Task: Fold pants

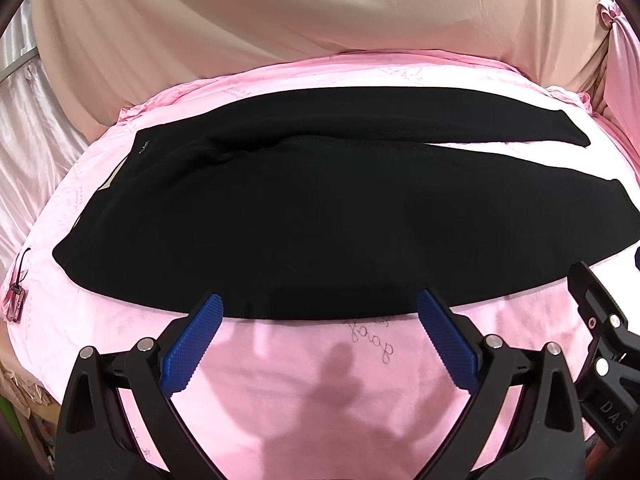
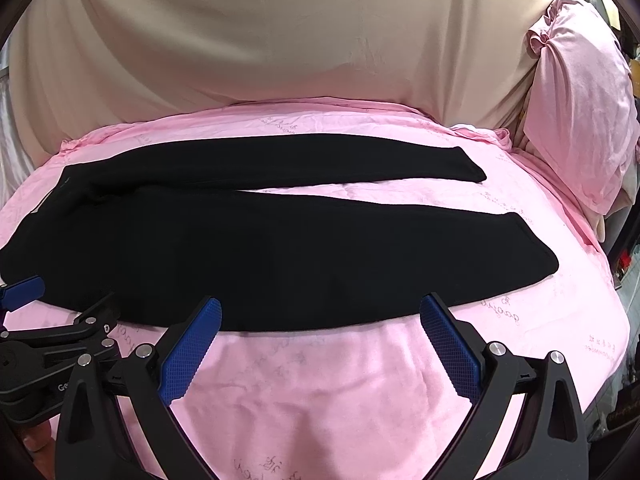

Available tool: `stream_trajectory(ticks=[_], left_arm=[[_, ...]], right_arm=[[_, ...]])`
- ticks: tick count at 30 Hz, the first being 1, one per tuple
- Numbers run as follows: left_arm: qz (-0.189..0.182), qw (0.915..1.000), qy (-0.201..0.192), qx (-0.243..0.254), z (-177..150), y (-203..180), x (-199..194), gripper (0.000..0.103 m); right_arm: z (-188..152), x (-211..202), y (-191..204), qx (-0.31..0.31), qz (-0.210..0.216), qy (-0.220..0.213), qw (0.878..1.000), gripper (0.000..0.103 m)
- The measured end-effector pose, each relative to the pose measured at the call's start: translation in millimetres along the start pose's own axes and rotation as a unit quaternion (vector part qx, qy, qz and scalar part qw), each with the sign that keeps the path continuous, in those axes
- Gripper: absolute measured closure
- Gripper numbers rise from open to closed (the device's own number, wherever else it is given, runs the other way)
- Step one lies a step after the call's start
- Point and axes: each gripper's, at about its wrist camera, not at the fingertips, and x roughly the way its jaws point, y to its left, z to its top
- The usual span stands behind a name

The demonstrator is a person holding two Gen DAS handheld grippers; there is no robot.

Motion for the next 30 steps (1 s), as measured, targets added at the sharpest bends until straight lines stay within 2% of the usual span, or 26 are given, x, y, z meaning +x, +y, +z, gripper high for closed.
stream_trajectory(ticks=[30], left_arm=[[0.0, 1.0, 0.005, 0.001, -1.4, -3.7, 2.9, 0.007]], right_arm=[[-0.3, -1.1, 2.9, -0.002, 0.004, -0.002, 1.0, 0.005]])
